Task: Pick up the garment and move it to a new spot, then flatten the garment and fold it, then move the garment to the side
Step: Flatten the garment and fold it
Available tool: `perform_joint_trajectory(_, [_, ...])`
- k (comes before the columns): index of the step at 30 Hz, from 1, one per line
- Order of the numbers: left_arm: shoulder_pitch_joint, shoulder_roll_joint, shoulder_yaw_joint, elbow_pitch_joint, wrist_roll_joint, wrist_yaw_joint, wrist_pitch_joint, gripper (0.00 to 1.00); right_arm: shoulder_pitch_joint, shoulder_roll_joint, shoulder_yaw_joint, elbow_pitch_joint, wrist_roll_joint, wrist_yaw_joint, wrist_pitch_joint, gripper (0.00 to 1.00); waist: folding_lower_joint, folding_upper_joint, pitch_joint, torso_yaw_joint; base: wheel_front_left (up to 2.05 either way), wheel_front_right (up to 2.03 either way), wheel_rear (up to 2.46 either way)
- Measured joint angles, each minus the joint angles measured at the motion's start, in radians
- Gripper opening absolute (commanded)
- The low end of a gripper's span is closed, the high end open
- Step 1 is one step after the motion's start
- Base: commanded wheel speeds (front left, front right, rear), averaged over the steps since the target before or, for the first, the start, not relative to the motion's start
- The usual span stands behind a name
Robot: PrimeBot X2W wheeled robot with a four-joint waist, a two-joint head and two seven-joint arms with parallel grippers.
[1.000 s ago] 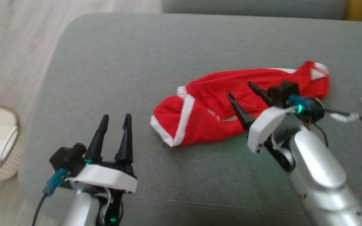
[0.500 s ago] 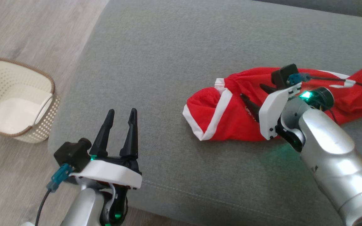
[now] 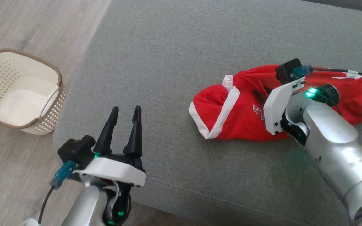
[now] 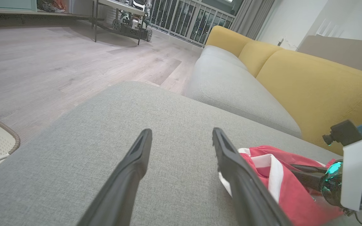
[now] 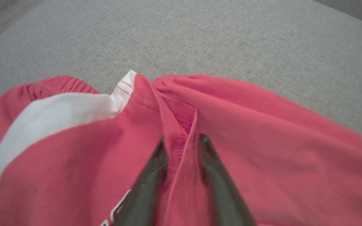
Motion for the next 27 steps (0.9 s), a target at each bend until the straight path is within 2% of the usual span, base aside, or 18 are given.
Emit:
perform_joint_trajectory(8, [-0.001,0.0,0.009,0.007,0.009,0.002,0.0,1.0,-0.009,0.0,0.063,-0.003,0.017,0.0,-0.093,0.0,0.0,0.0,-0.018,-0.041,0.0,0.0,0.0])
perform_joint_trajectory(14, [0.011,-0.001,0.064,0.017,0.037,-0.003,0.0,1.0,0.03,-0.015,0.111,-0.139,0.095,0.0,-0.152,0.0,0.0,0.0,-0.058,-0.114,0.0,0.0,0.0])
perform_joint_trajectory(19, [0.039,0.0,0.106,0.019,0.064,-0.013,0.0,1.0,0.139,-0.106,0.146,-0.278,0.131,0.0,-0.186,0.0,0.0,0.0,-0.098,-0.2,0.0,0.0,0.0])
perform_joint_trajectory(20, [0.05,-0.001,0.12,0.02,0.072,-0.015,0.0,1.0,0.177,-0.145,0.155,-0.337,0.131,0.0,-0.188,0.0,0.0,0.0,-0.115,-0.237,0.0,0.0,0.0])
perform_joint_trajectory(22, [0.058,0.0,0.134,0.019,0.072,-0.021,0.0,1.0,0.213,-0.18,0.151,-0.394,0.13,0.0,-0.188,0.0,0.0,0.0,-0.13,-0.274,0.0,0.0,0.0])
perform_joint_trajectory(27, [0.069,0.0,0.143,0.016,0.073,-0.021,0.0,1.0,0.312,-0.266,0.079,-0.505,0.127,0.0,-0.161,0.0,0.0,0.0,-0.157,-0.364,0.0,0.0,0.0])
